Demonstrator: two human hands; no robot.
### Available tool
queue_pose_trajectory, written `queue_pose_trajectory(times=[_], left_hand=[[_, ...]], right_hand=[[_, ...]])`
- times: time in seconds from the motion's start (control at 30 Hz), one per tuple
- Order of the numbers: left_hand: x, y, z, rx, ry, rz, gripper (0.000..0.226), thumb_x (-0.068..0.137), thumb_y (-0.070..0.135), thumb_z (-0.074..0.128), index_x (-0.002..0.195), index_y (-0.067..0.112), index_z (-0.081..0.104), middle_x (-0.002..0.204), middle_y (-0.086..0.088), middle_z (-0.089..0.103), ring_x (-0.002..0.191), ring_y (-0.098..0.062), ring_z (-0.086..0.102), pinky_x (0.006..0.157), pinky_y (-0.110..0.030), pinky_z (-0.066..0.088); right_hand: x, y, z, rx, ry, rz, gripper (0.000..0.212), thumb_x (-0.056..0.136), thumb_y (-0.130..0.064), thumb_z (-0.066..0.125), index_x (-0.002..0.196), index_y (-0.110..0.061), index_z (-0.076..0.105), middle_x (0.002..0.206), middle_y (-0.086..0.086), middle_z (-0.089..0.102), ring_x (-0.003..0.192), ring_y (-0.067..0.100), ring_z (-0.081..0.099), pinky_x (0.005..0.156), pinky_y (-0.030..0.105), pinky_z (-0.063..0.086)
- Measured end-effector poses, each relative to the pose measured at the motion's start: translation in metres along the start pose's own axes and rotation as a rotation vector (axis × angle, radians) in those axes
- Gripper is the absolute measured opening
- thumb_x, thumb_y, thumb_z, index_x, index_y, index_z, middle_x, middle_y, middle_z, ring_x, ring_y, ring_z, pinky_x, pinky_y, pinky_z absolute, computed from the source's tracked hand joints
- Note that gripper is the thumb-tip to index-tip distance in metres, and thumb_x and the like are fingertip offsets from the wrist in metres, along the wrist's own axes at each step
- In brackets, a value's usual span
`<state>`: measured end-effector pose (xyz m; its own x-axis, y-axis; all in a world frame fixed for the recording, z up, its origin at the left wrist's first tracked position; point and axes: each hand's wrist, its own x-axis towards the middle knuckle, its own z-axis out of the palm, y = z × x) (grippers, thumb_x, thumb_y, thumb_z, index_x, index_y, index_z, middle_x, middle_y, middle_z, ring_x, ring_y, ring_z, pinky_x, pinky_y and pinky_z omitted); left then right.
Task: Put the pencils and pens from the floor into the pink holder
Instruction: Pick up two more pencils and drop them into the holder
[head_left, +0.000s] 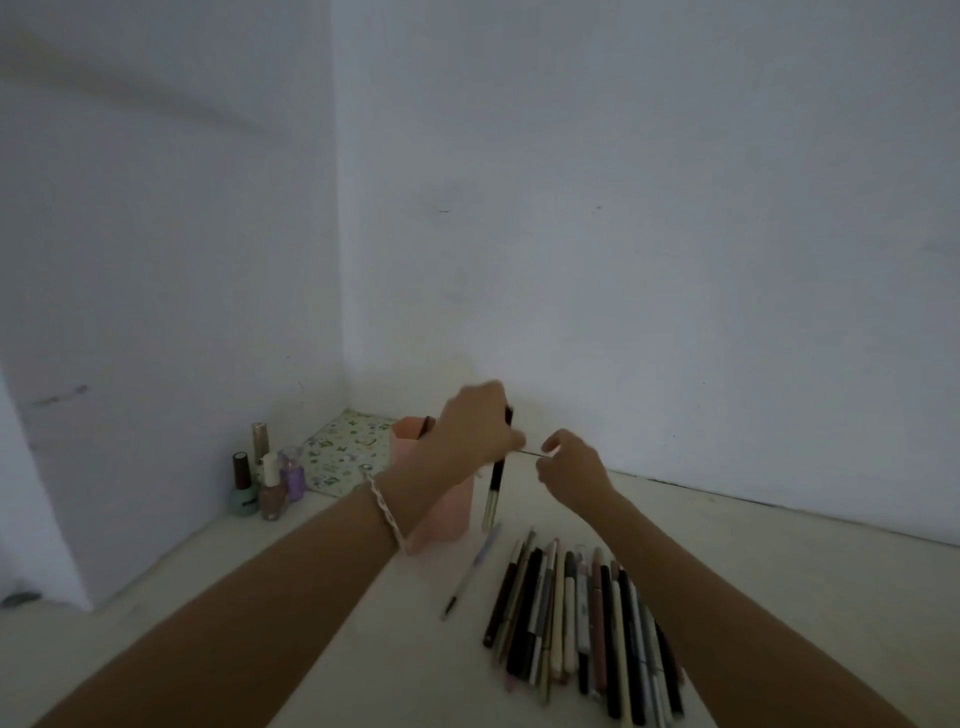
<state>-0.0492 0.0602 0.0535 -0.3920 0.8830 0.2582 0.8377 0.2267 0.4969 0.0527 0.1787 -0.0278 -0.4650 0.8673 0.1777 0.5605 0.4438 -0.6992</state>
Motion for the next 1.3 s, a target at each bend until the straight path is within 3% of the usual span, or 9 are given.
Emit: queue_pose_trajectory(times=[0.17, 0.37, 0.47, 0.63, 0.77, 0.9, 1.07, 1.17, 1.3], left_hand=[[0.003, -0.005, -0.043, -0.196, 0.162, 0.001, 0.033, 0.082, 0.023, 0.066, 0.11, 0.017, 0.05, 0.086, -0.007, 0.066, 0.077, -0.024, 0.068, 0.072, -0.038, 0.057], [0.001, -0.024, -0.043, -0.358, 0.26, -0.026, 0.031, 0.084, 0.015, 0.064, 0.111, 0.017, 0.048, 0.082, -0.009, 0.065, 0.073, -0.028, 0.07, 0.071, -0.046, 0.06], [0.009, -0.038, -0.056, -0.436, 0.449, -0.028, 0.033, 0.084, 0.011, 0.065, 0.111, 0.017, 0.049, 0.073, -0.003, 0.06, 0.07, -0.028, 0.069, 0.069, -0.047, 0.059], [0.014, -0.048, -0.056, -0.568, 0.555, -0.063, 0.03, 0.082, 0.008, 0.065, 0.107, 0.019, 0.052, 0.072, -0.004, 0.06, 0.066, -0.022, 0.068, 0.067, -0.046, 0.06], [0.015, -0.043, -0.044, -0.618, 0.523, -0.061, 0.03, 0.082, 0.009, 0.066, 0.107, 0.02, 0.053, 0.073, -0.004, 0.06, 0.063, -0.018, 0.068, 0.066, -0.045, 0.061], [0.018, -0.051, -0.053, -0.657, 0.626, -0.07, 0.031, 0.083, 0.009, 0.065, 0.108, 0.022, 0.052, 0.078, -0.007, 0.063, 0.072, -0.027, 0.07, 0.07, -0.042, 0.06], [0.021, -0.081, -0.057, -0.58, 0.846, -0.109, 0.035, 0.085, 0.006, 0.061, 0.116, 0.017, 0.05, 0.085, -0.011, 0.063, 0.074, -0.026, 0.067, 0.068, -0.033, 0.055], [0.018, -0.097, -0.034, -0.455, 0.732, -0.092, 0.035, 0.086, 0.003, 0.06, 0.117, 0.017, 0.05, 0.082, -0.009, 0.062, 0.072, -0.024, 0.064, 0.06, -0.03, 0.053], [0.014, -0.119, -0.004, -0.191, 0.514, -0.115, 0.023, 0.087, 0.008, 0.057, 0.108, 0.017, 0.059, 0.083, -0.004, 0.062, 0.072, -0.017, 0.06, 0.058, -0.021, 0.045]], right_hand=[[-0.015, -0.006, 0.048, -0.247, -0.237, 0.02, 0.032, 0.086, -0.019, 0.056, 0.115, -0.008, 0.049, 0.112, 0.009, 0.059, 0.095, 0.023, 0.058, 0.078, 0.032, 0.048], [-0.022, -0.006, 0.071, -0.301, -0.201, 0.056, 0.013, 0.087, -0.011, 0.055, 0.094, -0.01, 0.044, 0.089, 0.003, 0.054, 0.076, 0.015, 0.054, 0.064, 0.025, 0.044], [-0.013, -0.009, 0.057, -0.212, -0.135, 0.112, 0.026, 0.083, -0.012, 0.06, 0.067, -0.012, 0.039, 0.067, -0.002, 0.043, 0.06, 0.011, 0.046, 0.052, 0.02, 0.037], [-0.016, -0.009, 0.061, -0.366, -0.275, 0.103, 0.038, 0.082, -0.02, 0.064, 0.114, -0.007, 0.046, 0.108, 0.008, 0.056, 0.089, 0.019, 0.055, 0.07, 0.027, 0.045], [-0.021, -0.012, 0.073, -0.364, -0.257, 0.045, 0.03, 0.084, -0.016, 0.062, 0.11, -0.008, 0.048, 0.099, 0.004, 0.057, 0.085, 0.019, 0.055, 0.066, 0.024, 0.044], [-0.003, -0.022, 0.04, -0.234, -0.084, 0.085, 0.019, 0.081, -0.02, 0.065, 0.086, -0.004, 0.055, 0.079, 0.005, 0.059, 0.077, 0.021, 0.058, 0.064, 0.024, 0.045], [0.017, -0.054, -0.028, 0.198, 0.389, 0.018, 0.019, 0.08, -0.02, 0.064, 0.092, -0.004, 0.063, 0.079, 0.006, 0.064, 0.065, 0.018, 0.059, 0.053, 0.021, 0.044], [0.011, -0.08, -0.037, 0.546, 0.552, -0.068, 0.015, 0.084, -0.014, 0.061, 0.097, -0.009, 0.058, 0.072, -0.003, 0.058, 0.055, 0.006, 0.052, 0.043, 0.006, 0.038], [-0.003, -0.11, -0.021, 0.708, 0.577, -0.209, 0.015, 0.086, -0.01, 0.056, 0.099, -0.017, 0.053, 0.07, -0.005, 0.059, 0.051, -0.002, 0.05, 0.051, 0.005, 0.039]])
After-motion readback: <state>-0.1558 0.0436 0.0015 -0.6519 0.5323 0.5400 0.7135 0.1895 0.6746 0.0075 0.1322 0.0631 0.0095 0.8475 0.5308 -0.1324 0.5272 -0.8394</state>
